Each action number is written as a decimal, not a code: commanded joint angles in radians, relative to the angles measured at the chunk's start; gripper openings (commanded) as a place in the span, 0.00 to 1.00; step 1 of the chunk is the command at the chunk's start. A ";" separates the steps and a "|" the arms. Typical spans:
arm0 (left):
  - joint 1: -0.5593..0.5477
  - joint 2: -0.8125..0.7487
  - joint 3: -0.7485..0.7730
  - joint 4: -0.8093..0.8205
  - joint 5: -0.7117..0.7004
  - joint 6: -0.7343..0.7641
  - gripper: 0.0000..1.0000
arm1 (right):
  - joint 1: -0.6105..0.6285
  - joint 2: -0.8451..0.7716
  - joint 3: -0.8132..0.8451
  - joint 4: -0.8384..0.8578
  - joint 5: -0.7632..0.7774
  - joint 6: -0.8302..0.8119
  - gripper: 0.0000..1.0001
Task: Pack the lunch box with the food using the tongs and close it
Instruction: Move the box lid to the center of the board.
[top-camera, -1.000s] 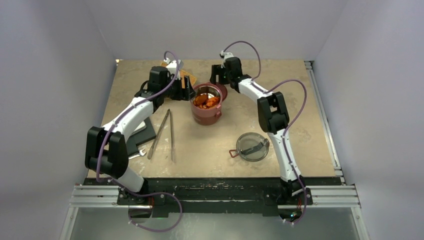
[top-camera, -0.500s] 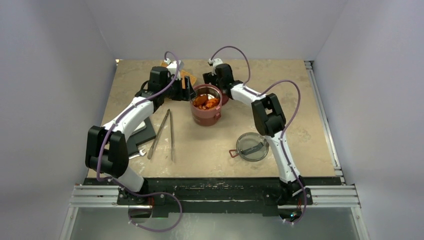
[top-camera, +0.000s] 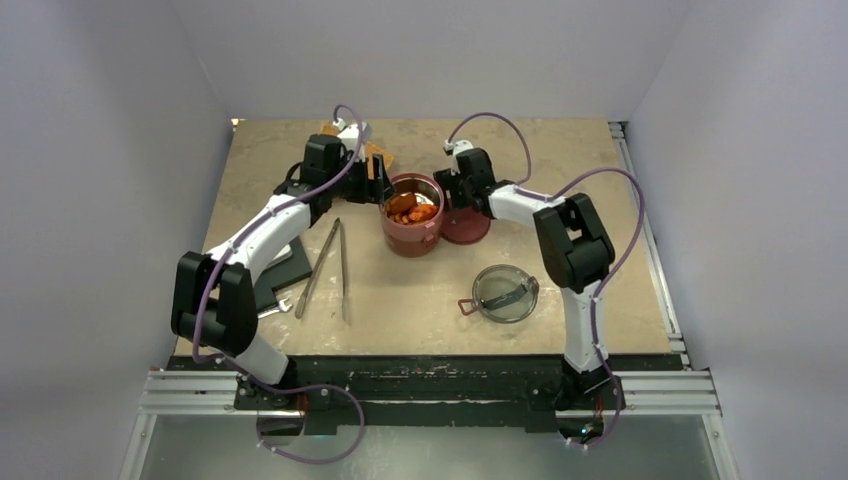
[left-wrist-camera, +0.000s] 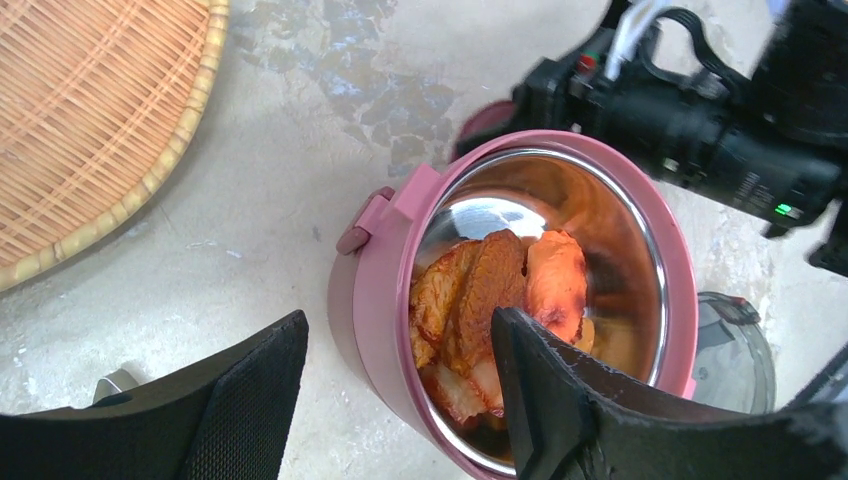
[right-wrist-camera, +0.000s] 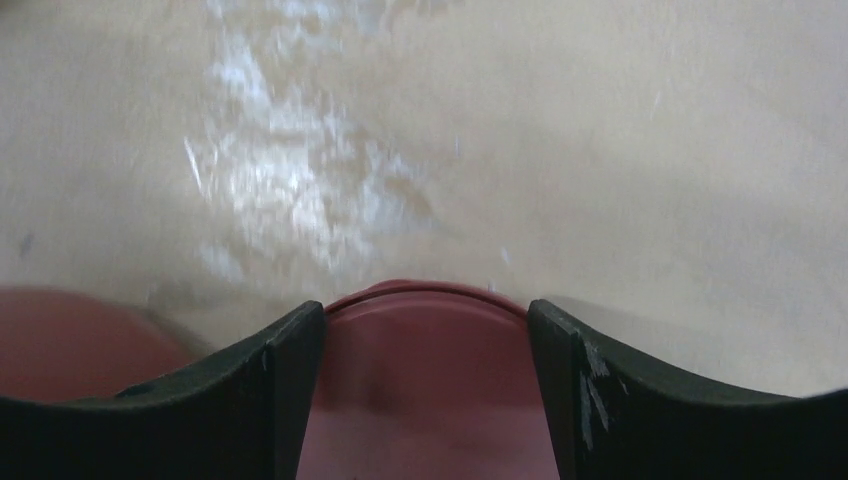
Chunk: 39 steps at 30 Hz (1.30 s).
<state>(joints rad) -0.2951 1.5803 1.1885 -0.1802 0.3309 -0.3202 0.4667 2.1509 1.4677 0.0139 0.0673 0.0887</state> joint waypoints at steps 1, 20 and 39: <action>-0.041 -0.077 -0.008 0.015 -0.102 0.025 0.67 | -0.002 -0.103 -0.133 -0.104 -0.018 0.088 0.76; -0.185 -0.452 -0.388 0.146 -0.368 -0.308 0.66 | -0.001 -0.479 -0.467 -0.158 -0.180 0.234 0.70; -0.241 -0.584 -0.730 0.309 -0.339 -0.577 0.65 | -0.014 -0.424 -0.501 -0.124 -0.276 0.124 0.71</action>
<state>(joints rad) -0.5308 1.0092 0.4950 0.0402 -0.0418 -0.8474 0.4503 1.7222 0.9867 -0.1501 -0.1200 0.2413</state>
